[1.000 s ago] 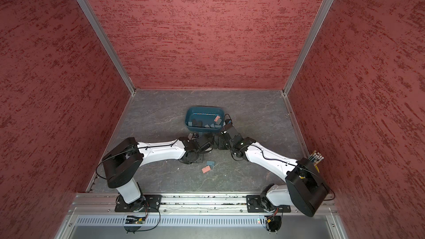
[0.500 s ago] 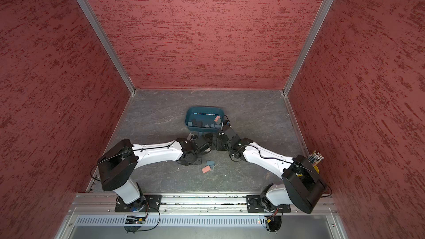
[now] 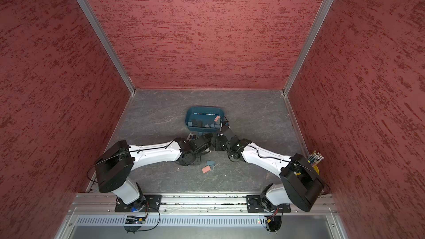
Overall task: Put the eraser in the storage box
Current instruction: Pick up the eraser from the center of the board, then place the eraser in the storage box.
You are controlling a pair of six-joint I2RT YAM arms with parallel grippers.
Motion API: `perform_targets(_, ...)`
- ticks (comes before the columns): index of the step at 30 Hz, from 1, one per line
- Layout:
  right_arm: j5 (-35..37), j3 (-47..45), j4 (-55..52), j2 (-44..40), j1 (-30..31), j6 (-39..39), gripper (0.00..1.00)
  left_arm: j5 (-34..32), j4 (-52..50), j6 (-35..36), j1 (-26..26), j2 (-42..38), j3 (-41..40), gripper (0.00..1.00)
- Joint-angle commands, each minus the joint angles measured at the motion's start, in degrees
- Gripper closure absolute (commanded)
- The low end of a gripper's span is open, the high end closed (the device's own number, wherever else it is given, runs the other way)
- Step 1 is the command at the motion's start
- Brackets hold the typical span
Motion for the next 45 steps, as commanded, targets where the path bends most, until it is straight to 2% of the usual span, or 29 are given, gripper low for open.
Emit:
perform_targets(1, 2.1, -2.1, -3.8, 1.3, 0.2, -0.8, 0.01, -2.6, -0.4, -0.5, 0.7, -4.3, 1.3, 0.85)
perform_targets(7, 4.7, -2.5, -3.9, -1.8, 0.2, -0.2, 0.01, -2.8, -0.9, -0.1, 1.3, -6.0, 0.8, 0.85)
perform_targets(16, -2.1, -2.3, 0.0, -7.9, 0.2, 0.5, 0.01, -1.1, 0.7, -0.3, 1.3, -3.5, -0.2, 0.85)
perform_targets(21, -10.1, -1.9, 2.7, -9.0, 0.2, 0.8, 0.01, 0.3, 1.8, -0.4, 1.2, -2.4, -0.5, 0.85)
perform_targets(23, -11.2, -1.9, 3.0, -8.9, 0.2, 1.0, 0.01, 0.5, 1.9, -0.5, 1.1, -2.1, -0.3, 0.85)
perform_targets(34, -7.2, -0.2, 0.8, -10.4, 0.1, 1.4, 0.01, 1.2, 2.7, -0.6, 0.7, -1.6, -0.9, 0.85)
perform_targets(39, -8.6, 1.0, 1.5, -10.1, 0.1, 2.3, 0.01, 1.8, 3.2, -1.0, 0.3, -0.6, -1.2, 0.85)
perform_targets(45, -4.0, 2.0, -0.6, -8.5, 0.1, 1.2, 0.01, 1.9, 3.3, -1.4, -0.7, -0.7, -1.2, 0.86)
